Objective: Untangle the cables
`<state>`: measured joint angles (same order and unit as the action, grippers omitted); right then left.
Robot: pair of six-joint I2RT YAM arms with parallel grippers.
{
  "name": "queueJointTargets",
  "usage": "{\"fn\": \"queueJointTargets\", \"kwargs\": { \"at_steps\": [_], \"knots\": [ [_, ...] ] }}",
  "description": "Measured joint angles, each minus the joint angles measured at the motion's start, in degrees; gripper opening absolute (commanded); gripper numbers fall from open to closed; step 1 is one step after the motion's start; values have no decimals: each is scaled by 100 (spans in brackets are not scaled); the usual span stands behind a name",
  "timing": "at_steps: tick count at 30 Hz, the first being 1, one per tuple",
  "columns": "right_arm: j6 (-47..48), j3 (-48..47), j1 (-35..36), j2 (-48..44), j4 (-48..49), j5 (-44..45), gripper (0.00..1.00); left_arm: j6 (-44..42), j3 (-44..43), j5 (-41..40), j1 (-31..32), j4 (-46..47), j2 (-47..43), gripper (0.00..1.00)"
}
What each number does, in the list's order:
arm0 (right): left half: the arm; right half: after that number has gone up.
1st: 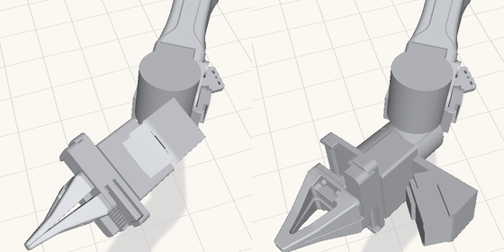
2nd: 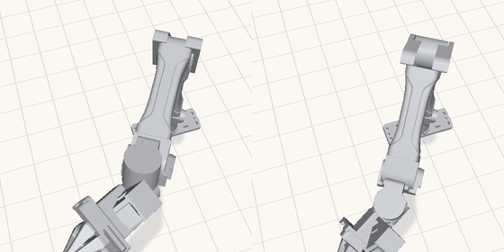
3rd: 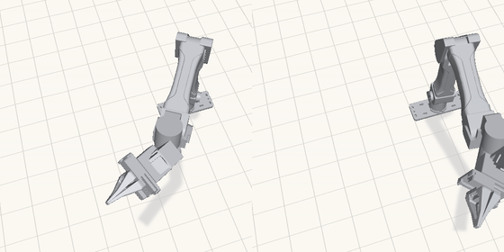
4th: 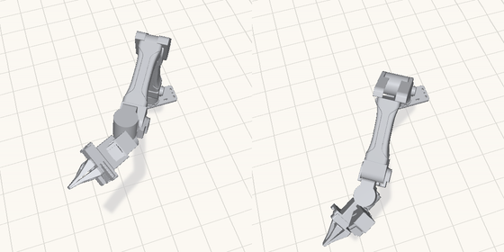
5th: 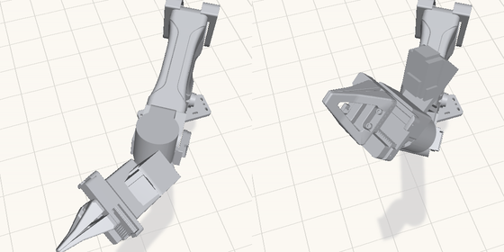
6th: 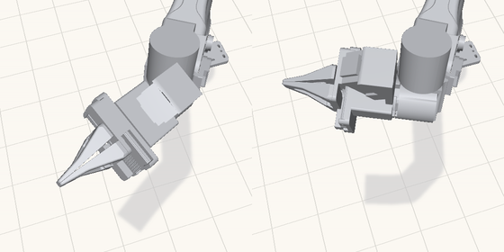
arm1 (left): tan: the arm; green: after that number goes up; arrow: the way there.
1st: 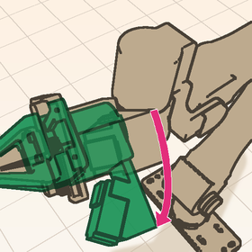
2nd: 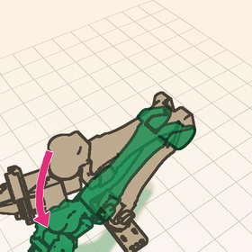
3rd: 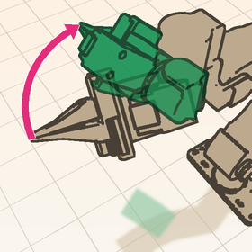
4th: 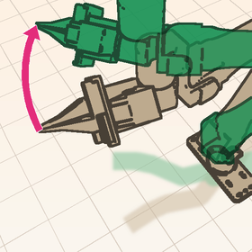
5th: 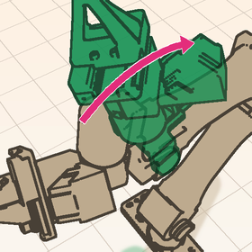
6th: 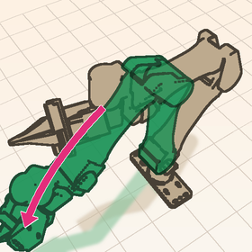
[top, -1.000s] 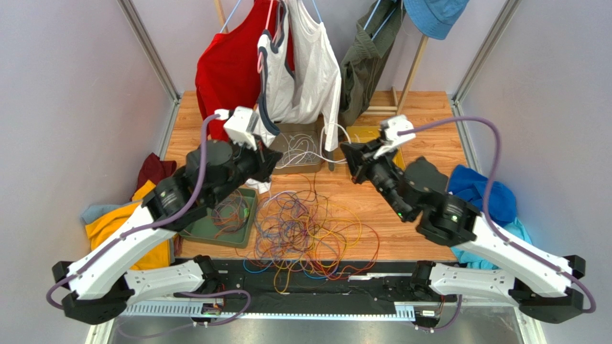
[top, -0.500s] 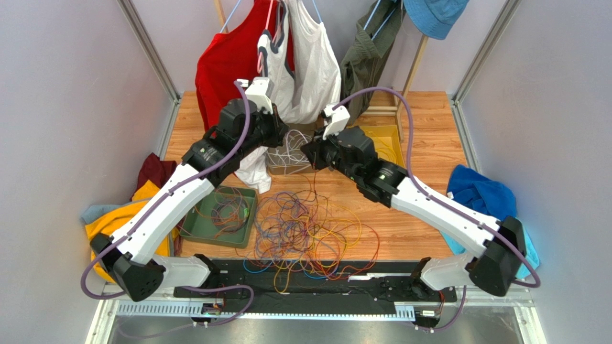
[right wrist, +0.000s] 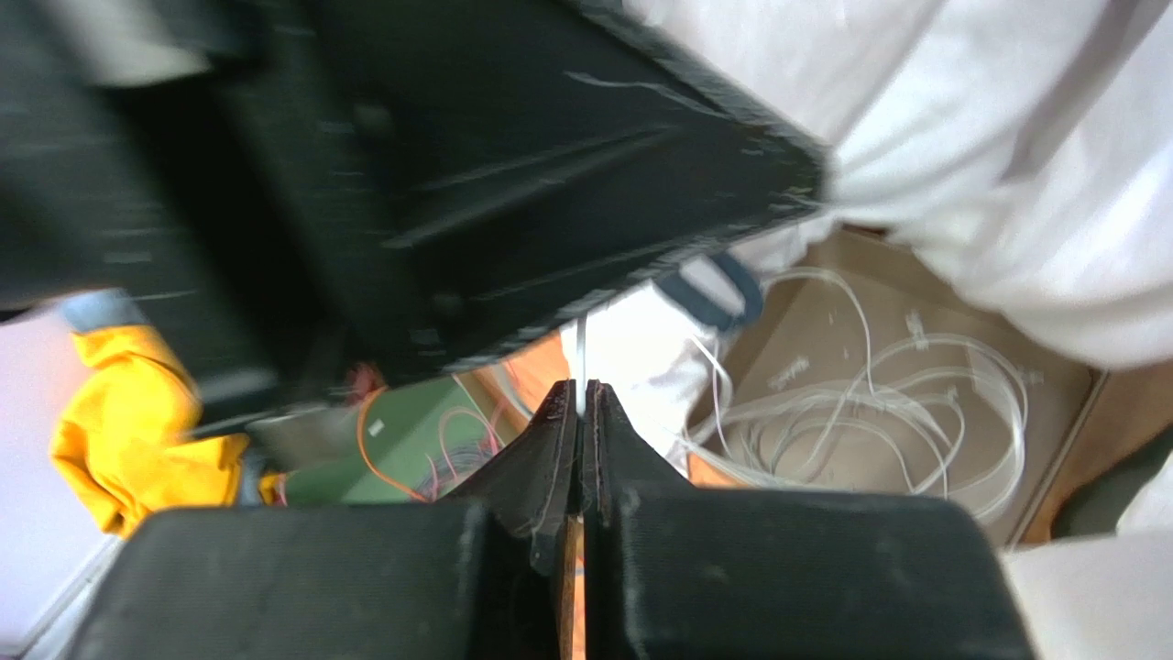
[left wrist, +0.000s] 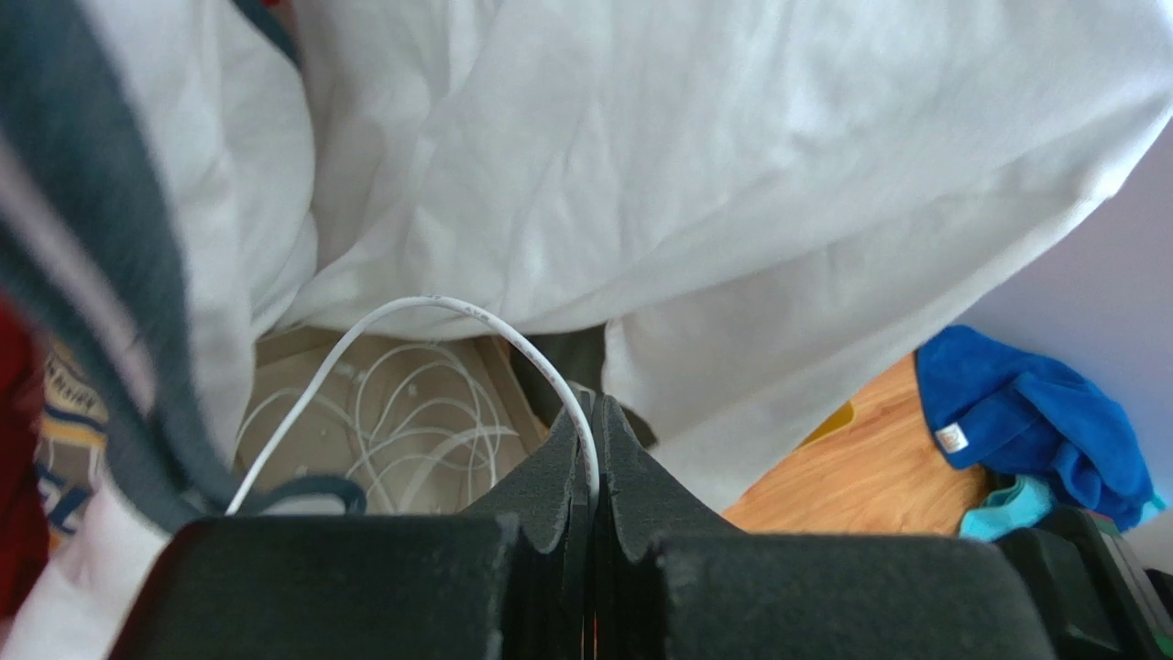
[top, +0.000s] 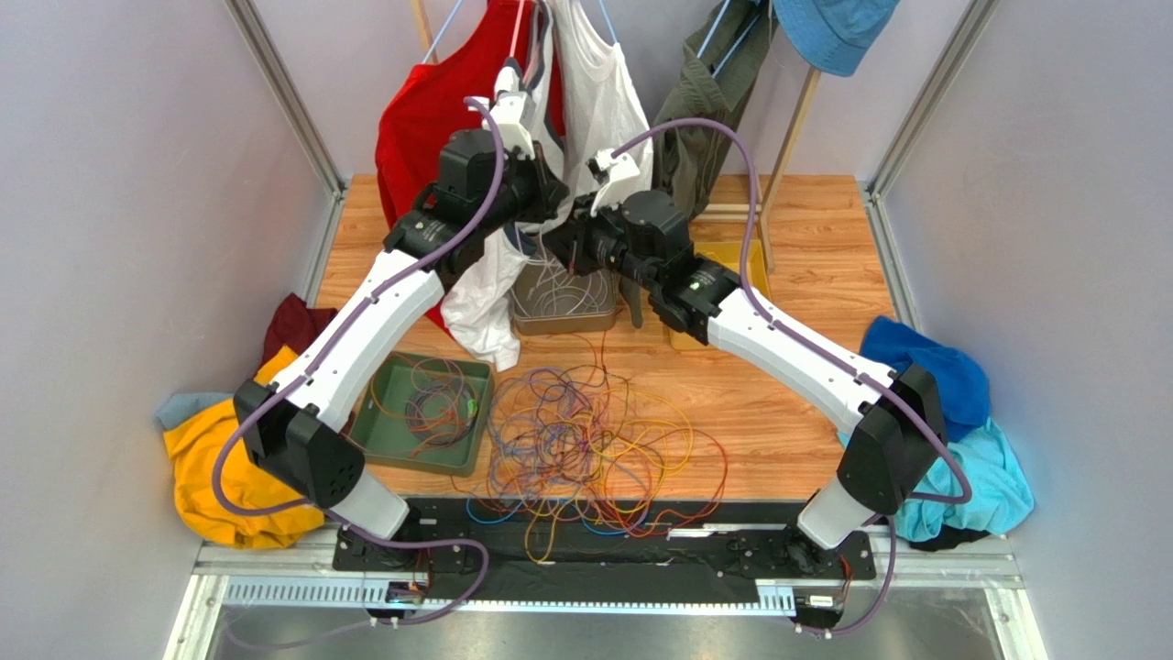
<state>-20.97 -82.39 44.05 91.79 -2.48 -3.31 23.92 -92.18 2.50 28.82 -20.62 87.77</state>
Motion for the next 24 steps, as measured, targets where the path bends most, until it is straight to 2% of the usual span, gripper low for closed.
{"fn": "queueJointTargets", "kwargs": {
  "at_steps": [5, 9, 17, 24],
  "knots": [
    [-11, -42, -188, 98, 339, -136, 0, -7, -138, 177, -66, 407, 363, 0],
    [-127, 308, -481, 483, 756, -256, 0, -24, 42, 184, -129, 905, 601, 0],
    [-175, 612, -728, 1493, 791, -289, 0, -17, 389, 214, -424, 1755, 979, 0],
    [-175, 645, -739, 1572, 901, -310, 0, -4, 407, 330, -474, 1969, 970, 0]
  ]
}}
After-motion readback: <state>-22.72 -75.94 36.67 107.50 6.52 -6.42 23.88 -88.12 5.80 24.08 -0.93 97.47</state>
